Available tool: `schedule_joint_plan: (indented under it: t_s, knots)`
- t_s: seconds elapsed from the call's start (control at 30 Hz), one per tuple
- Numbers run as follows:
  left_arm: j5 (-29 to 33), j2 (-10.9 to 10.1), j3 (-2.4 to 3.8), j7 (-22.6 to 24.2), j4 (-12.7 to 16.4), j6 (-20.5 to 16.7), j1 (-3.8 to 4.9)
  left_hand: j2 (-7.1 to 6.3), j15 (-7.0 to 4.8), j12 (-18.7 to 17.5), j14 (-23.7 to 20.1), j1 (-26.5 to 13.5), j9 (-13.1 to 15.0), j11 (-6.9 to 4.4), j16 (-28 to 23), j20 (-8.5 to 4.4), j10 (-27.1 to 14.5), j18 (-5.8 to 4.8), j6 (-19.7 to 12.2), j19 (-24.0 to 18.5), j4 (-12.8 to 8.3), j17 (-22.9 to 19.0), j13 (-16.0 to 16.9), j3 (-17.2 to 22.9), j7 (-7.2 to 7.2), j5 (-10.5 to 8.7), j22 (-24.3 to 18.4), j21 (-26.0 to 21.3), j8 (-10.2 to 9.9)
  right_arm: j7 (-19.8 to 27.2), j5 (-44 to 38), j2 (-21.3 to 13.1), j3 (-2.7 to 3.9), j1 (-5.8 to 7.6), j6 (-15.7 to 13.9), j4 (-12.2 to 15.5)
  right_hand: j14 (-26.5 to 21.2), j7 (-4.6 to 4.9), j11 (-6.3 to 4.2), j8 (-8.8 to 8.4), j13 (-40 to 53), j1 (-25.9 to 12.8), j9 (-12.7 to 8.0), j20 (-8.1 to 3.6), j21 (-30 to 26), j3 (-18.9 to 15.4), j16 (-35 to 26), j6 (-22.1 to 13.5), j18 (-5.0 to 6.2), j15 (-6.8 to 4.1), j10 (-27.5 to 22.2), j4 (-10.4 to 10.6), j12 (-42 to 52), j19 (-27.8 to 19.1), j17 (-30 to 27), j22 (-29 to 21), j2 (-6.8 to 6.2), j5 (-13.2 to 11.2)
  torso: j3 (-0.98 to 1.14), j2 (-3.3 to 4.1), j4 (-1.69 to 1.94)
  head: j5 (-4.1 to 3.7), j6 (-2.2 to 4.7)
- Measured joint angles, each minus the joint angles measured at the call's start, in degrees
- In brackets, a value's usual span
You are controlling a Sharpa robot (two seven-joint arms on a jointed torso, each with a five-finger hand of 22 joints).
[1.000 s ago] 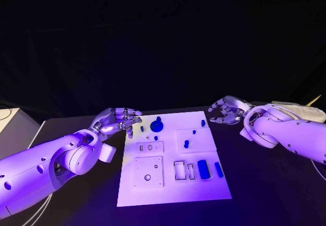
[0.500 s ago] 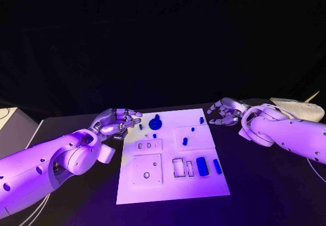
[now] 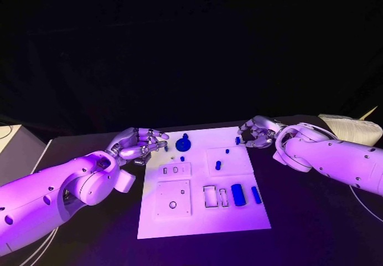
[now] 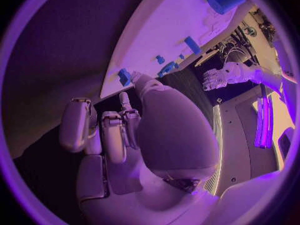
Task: Assemble the parts on the task board
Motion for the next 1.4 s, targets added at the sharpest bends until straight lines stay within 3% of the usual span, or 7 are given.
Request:
schedule_joint_plan:
  t_s: [0.53, 1.1, 1.4]
  knots:
    - [-0.1, -0.3, 0.0, 0.0, 0.2, -0.6, -0.01, 0.0, 0.0, -0.9, 0.0, 0.0, 0.1, 0.4, 0.0, 0.28, -0.8, 0.0, -0.2, -0.9, 0.1, 0.0, -0.8, 1.2, 0.21, -0.01, -0.2, -0.6, 0.2, -0.6, 0.0, 1.2, -0.03, -0.54, 0.4, -1.5, 0.0, -0.33, 0.0, 0.86, 0.0, -0.7, 0.4, 0.0, 0.2, 1.4, 0.0, 2.2, 0.0, 0.0, 0.0, 0.0, 0.4, 0.0, 0.0, 0.3, 0.71, 0.2, 0.05, -0.05, -0.07, 0.16, -0.62]
    - [-0.1, -0.5, 0.0, 0.1, 0.5, -1.0, -0.01, 0.0, 0.0, -1.1, 0.0, 0.0, 0.1, 0.4, 0.0, 0.38, -0.8, 0.01, -0.2, -1.3, -0.1, 0.0, -1.3, 1.6, 0.21, -0.01, -0.7, -0.9, 0.2, -1.0, -0.2, 3.0, -0.05, -0.59, 0.9, -3.5, 0.0, -0.37, 0.0, 0.9, 0.0, -1.1, 0.4, -0.2, 0.2, 2.2, 0.0, 2.6, 0.0, 0.0, 0.0, 0.1, 0.4, 0.2, 0.0, 0.5, 1.07, 0.2, 0.08, -0.04, -0.08, 1.03, -1.01]
    - [-0.1, -0.7, 0.01, 0.1, 0.6, -1.1, -0.01, 0.0, 0.0, -1.3, 0.0, 0.0, 0.2, 0.4, 0.0, 0.32, -0.8, 0.01, -0.4, -1.4, -0.1, 0.0, -1.5, 2.0, 0.41, -0.01, -0.8, -1.1, 0.2, -1.2, -0.3, 3.5, -0.06, -0.62, 1.4, -4.1, 0.0, -0.49, 0.0, 0.9, 0.0, -1.1, 0.4, -0.2, 0.2, 2.4, 0.0, 2.8, 0.0, 0.0, 0.0, -0.2, 0.4, 0.2, 0.0, 0.5, 1.07, 0.2, 0.11, -0.04, -0.15, 0.94, -1.32]
